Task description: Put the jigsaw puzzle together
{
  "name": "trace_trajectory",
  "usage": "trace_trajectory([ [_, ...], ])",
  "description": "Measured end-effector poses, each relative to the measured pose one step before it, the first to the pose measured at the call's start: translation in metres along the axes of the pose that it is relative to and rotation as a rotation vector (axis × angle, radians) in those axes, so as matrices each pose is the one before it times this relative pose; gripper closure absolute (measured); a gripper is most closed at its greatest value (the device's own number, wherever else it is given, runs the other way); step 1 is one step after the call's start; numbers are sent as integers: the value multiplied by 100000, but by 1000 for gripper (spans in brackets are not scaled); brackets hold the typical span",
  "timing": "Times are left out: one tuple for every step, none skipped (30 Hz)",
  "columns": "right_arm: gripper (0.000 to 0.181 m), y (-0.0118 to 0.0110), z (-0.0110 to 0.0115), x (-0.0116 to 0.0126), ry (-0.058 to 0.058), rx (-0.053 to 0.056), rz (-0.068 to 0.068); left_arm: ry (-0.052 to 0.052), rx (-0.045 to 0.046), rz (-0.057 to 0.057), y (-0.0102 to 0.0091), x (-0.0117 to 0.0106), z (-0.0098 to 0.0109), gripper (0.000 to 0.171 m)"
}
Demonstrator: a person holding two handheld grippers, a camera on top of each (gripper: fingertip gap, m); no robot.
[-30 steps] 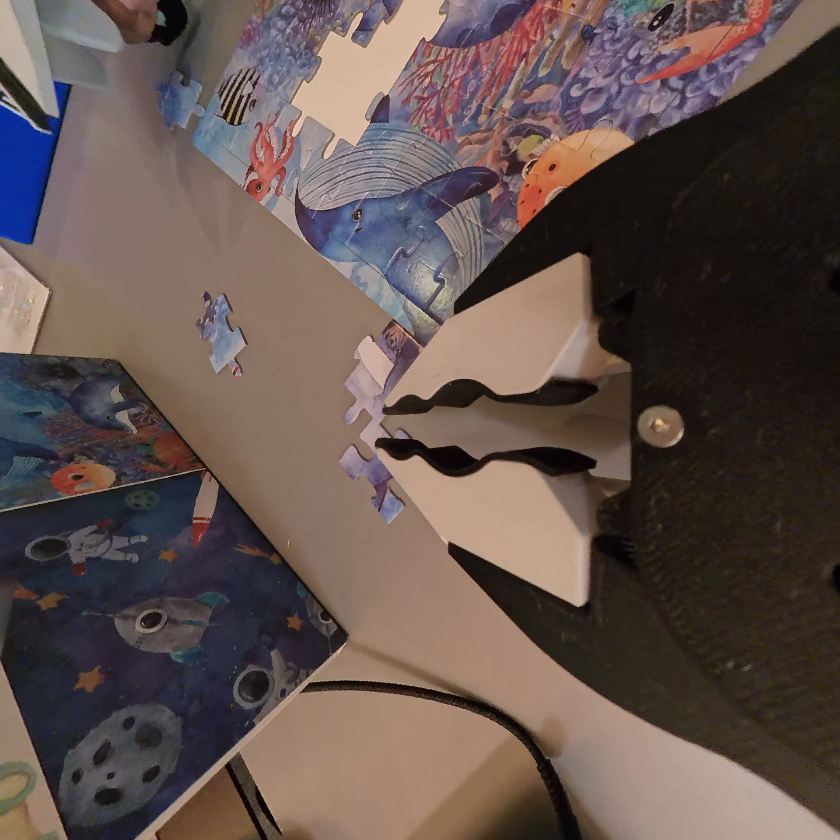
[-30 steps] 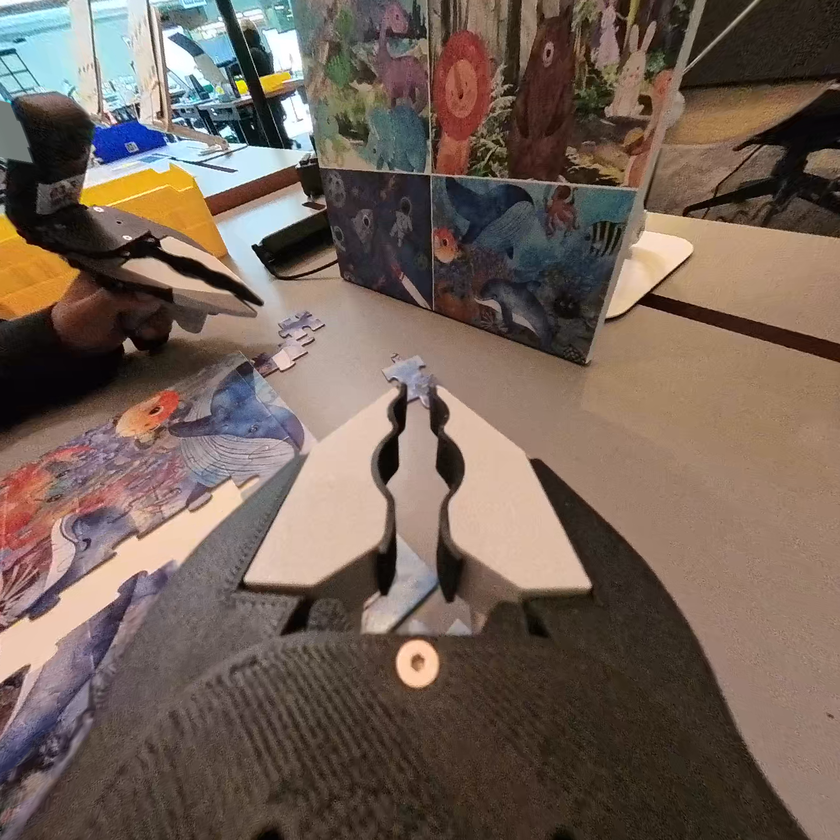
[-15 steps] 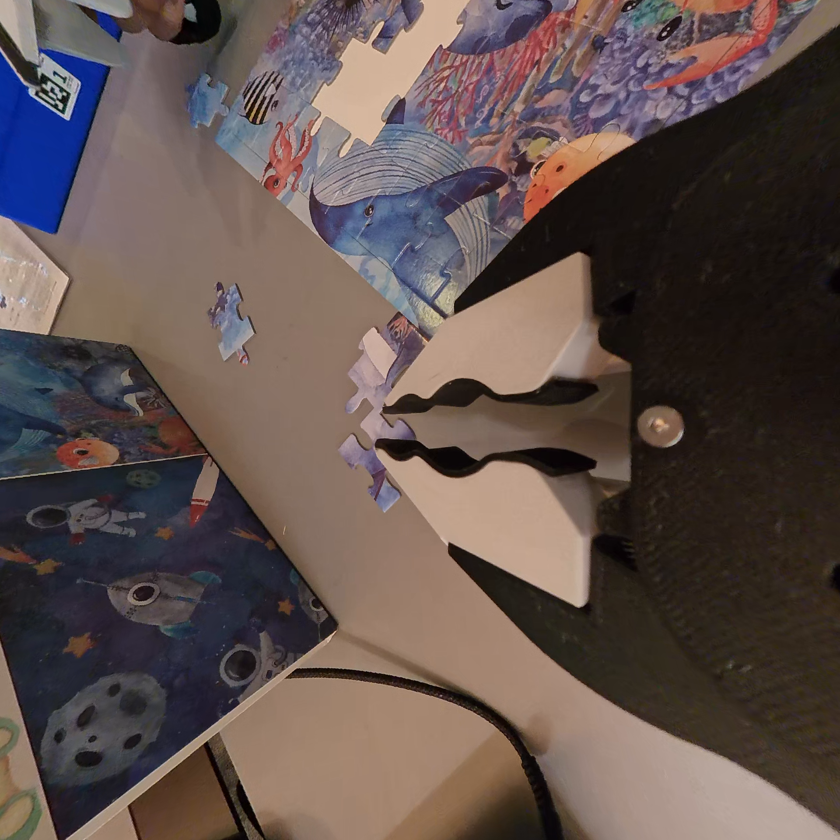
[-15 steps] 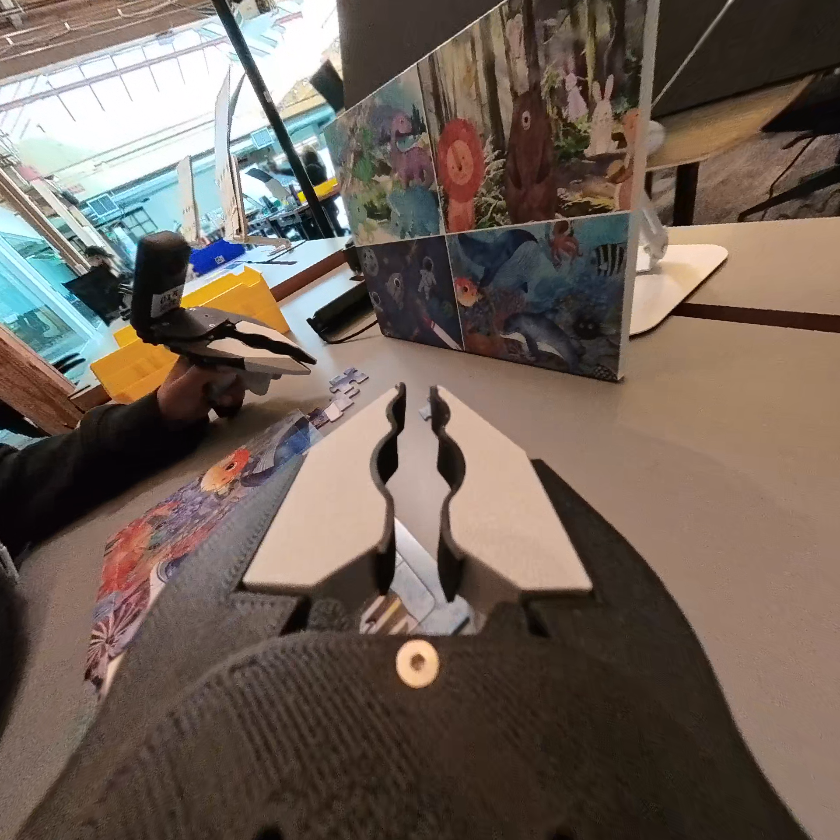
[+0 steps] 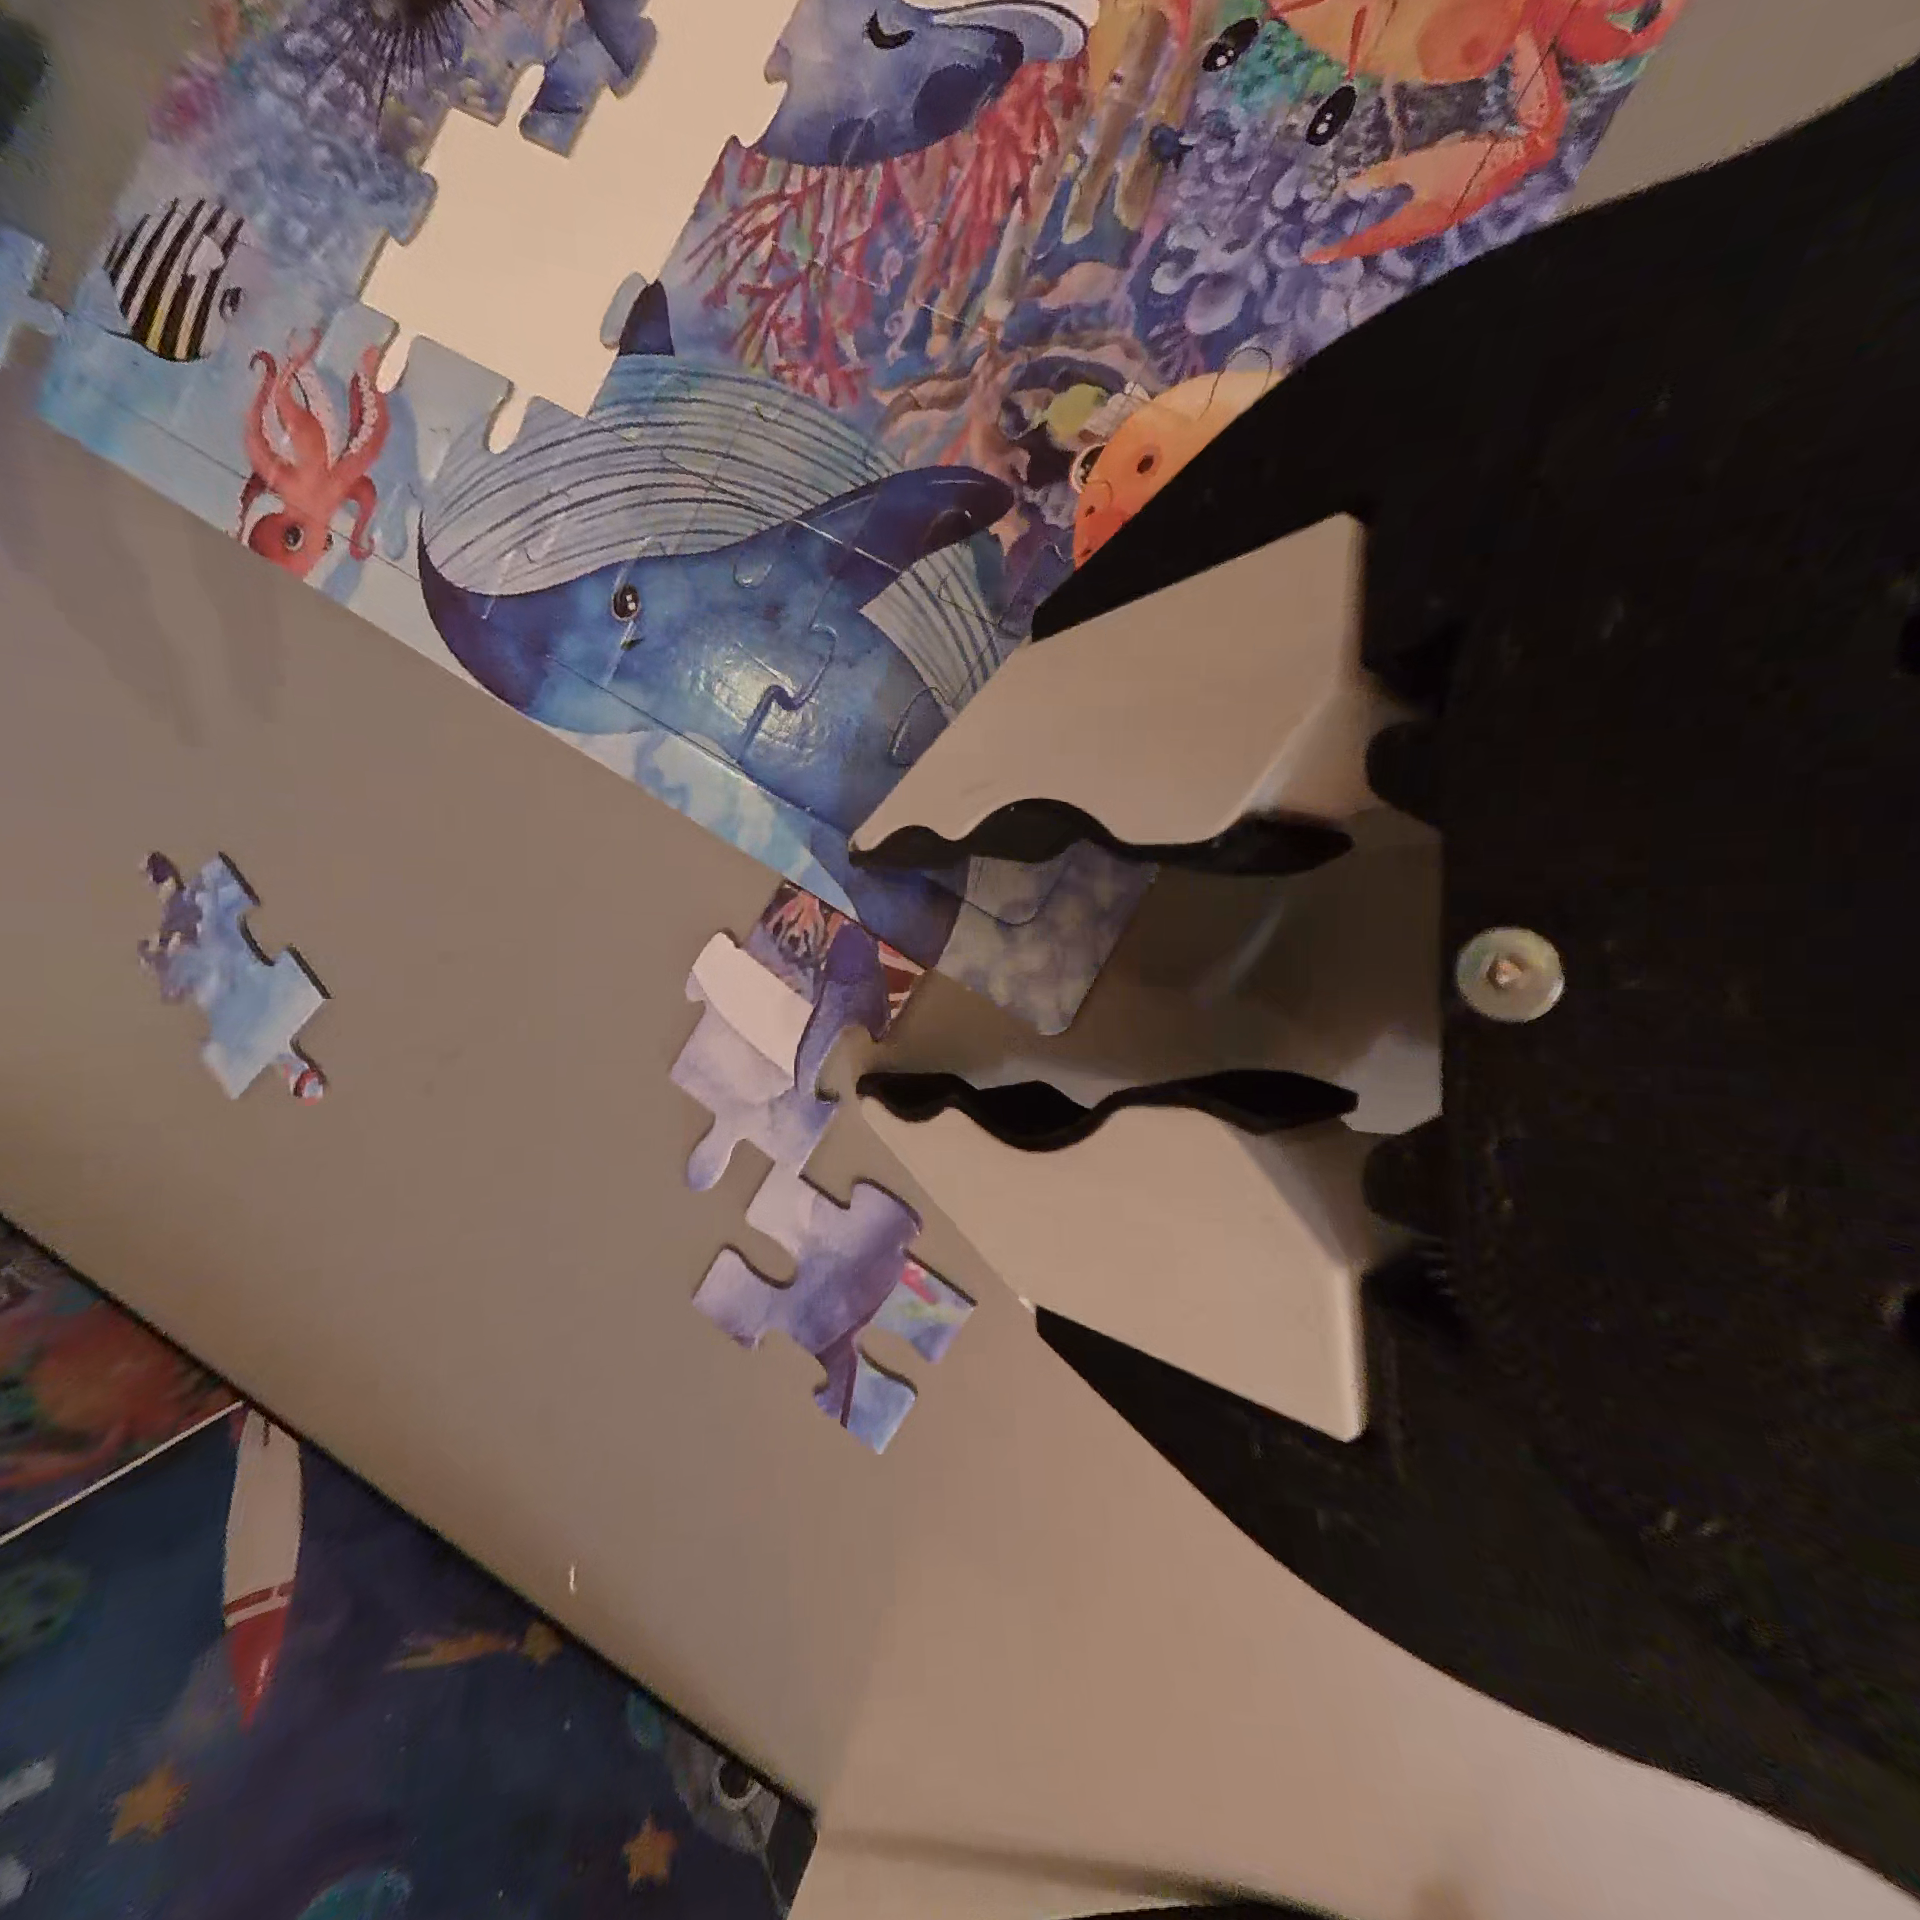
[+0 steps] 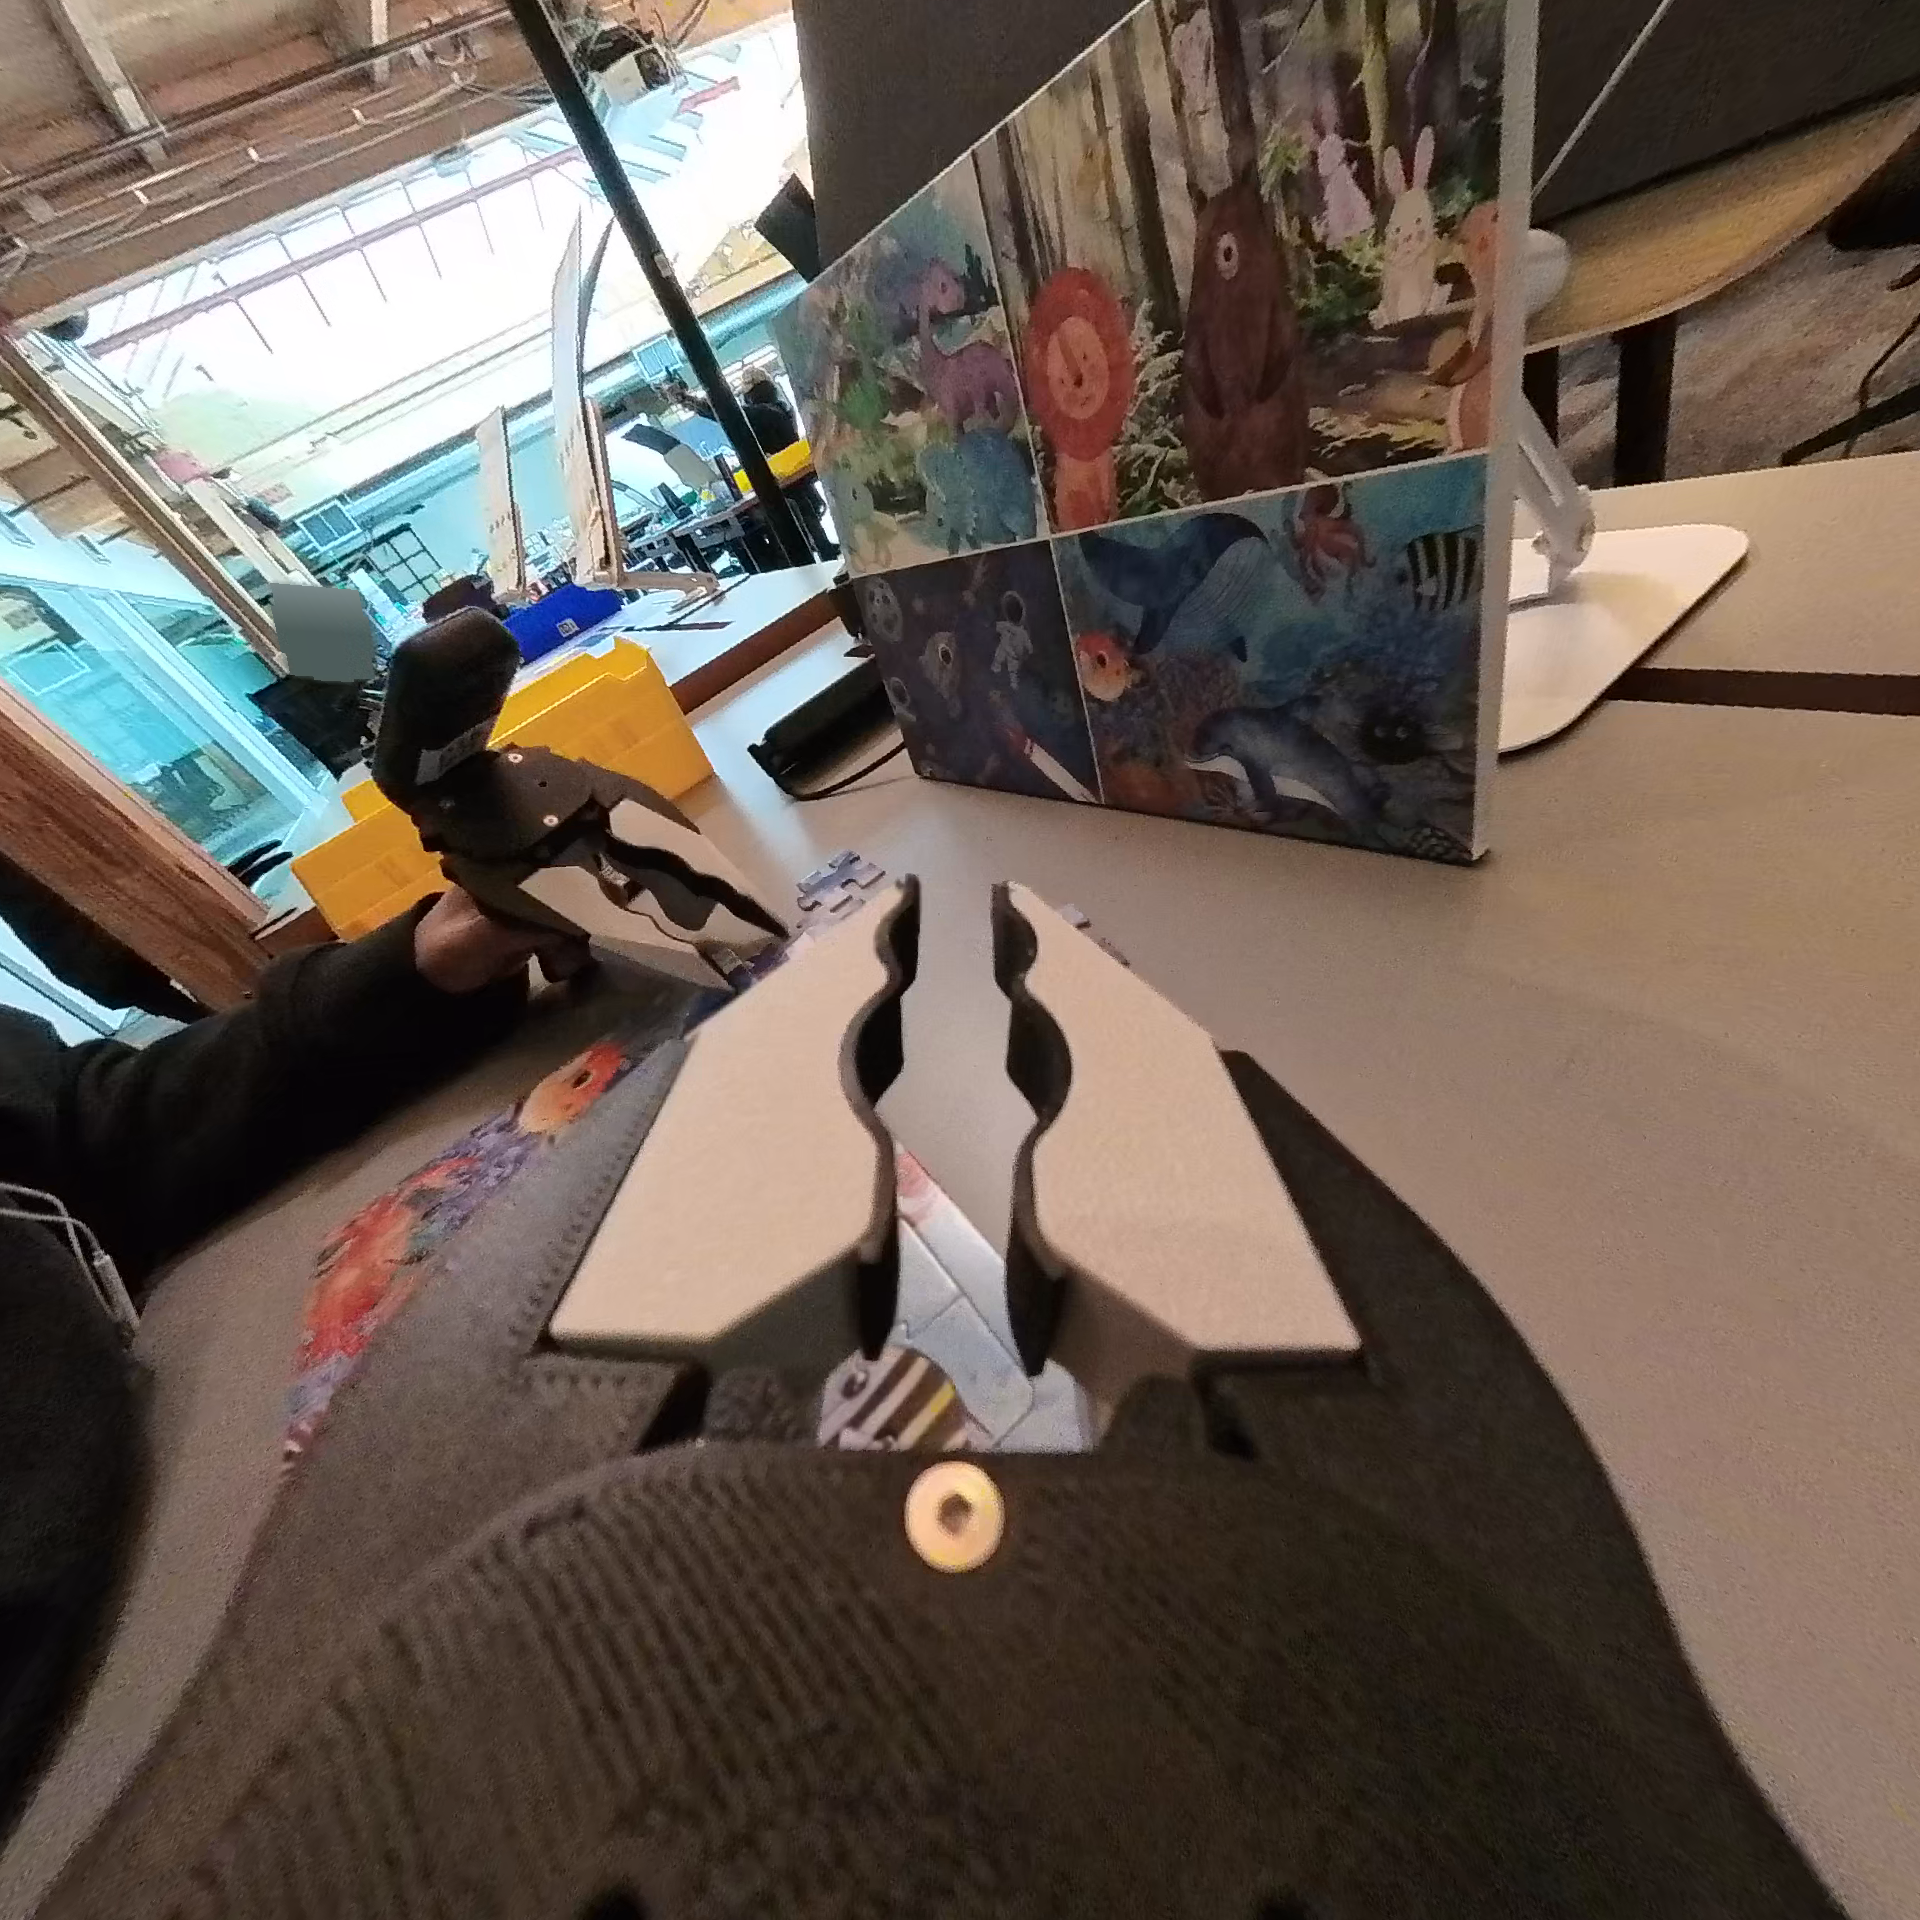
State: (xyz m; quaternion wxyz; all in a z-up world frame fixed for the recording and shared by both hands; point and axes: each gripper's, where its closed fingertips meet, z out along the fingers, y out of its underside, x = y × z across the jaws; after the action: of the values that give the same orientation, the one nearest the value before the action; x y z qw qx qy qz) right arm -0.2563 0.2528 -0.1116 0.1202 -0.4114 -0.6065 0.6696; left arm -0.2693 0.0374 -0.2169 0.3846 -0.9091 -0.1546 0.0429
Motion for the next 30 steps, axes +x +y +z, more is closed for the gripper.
trace_trajectory([
  [169, -29, 1, -53, 113, -26, -443, 77, 76, -424, -50, 59, 46, 133],
  [169, -21, -14, 6, 571, -207, -910, 31, 58, -797, -59, 10, 52, 133],
  [169, -7, -29, 33, 713, -295, -1088, -85, 80, -993, -54, -18, 44, 134],
  [169, 16, -10, 54, 700, -344, -977, -277, 88, -923, -39, -68, 26, 135],
  [169, 58, 5, 41, 458, -402, -631, -314, 18, -621, -8, -70, 15, 137],
  [169, 74, 38, 12, 94, -378, -200, 200, 31, -409, -9, -6, 1, 140],
  [169, 58, 44, -44, -229, -216, 103, 623, 32, -420, -3, 50, -7, 148],
  [169, 50, 54, -65, -371, -92, 181, -162, 2, -631, -3, -83, 6, 150],
  [169, 41, 55, -60, -286, -149, 77, -103, 46, -635, -4, -81, -12, 151],
  [169, 56, 52, -47, -118, -272, -114, -314, 47, -511, -2, -87, -10, 153],
  [169, 62, 33, -30, 26, -337, -290, -402, 57, -334, -1, -81, -9, 155],
  [169, 40, 38, -15, 103, -337, -367, -993, 341, -460, -37, -167, -37, 159],
  [169, 33, 25, -35, 78, -306, -362, -783, 558, -389, -57, -134, -60, 169],
  [169, 25, 18, -21, 73, -209, -329, -545, 432, -378, -52, -114, -44, 171],
  [169, 4, 10, -30, 55, -121, -278, -21, -132, -478, 6, -48, 9, 171],
  [169, 14, 14, -20, 27, -93, -186, 10, 24, -387, 9, -43, -5, 171],
  [169, 2, 14, -13, -38, -78, -51, -659, 199, -500, -31, -130, -20, 171],
  [169, 16, 6, -23, -118, -38, 46, -1106, 535, -398, -57, -203, -64, 171],
  [169, -5, 3, -20, -105, 38, 70, -2281, 943, -381, -114, -410, -101, 168],
  [170, -14, -1, -9, -84, 91, 52, -3684, 1321, -864, -138, -662, -175, 159],
  [170, -27, -4, -21, -49, 81, 16, -4568, 1901, -1919, -207, -885, -218, 150],
  [170, -12, -10, -20, -21, 69, 4, -3535, 1990, -2442, -207, -803, -225, 142],
  [170, -39, -3, -28, -79, 105, 0, -2651, 1447, -2995, -141, -722, -178, 133],
  [170, -31, 6, -38, -108, 122, 35, -1786, 302, -3445, -15, -587, -39, 124],
  [170, -19, 7, -41, -145, 107, 51, -725, -1296, -2888, 185, -383, 118, 115],
  [170, -7, 16, -54, -149, 45, 32, -310, -2646, -1818, 359, -225, 222, 112],
  [170, 0, 18, -45, -135, -29, 29, 201, -2959, -746, 372, -62, 279, 111],
  [170, 24, 31, -47, -189, -80, 43, 17, -1190, 434, 107, 29, 174, 111],
  [169, 13, 44, -53, -210, -80, 44, -231, -202, 1069, 29, 83, 6, 110],
  [169, 21, 33, -37, -131, -55, 21, -1197, -368, 909, 31, -50, 53, 110],
])
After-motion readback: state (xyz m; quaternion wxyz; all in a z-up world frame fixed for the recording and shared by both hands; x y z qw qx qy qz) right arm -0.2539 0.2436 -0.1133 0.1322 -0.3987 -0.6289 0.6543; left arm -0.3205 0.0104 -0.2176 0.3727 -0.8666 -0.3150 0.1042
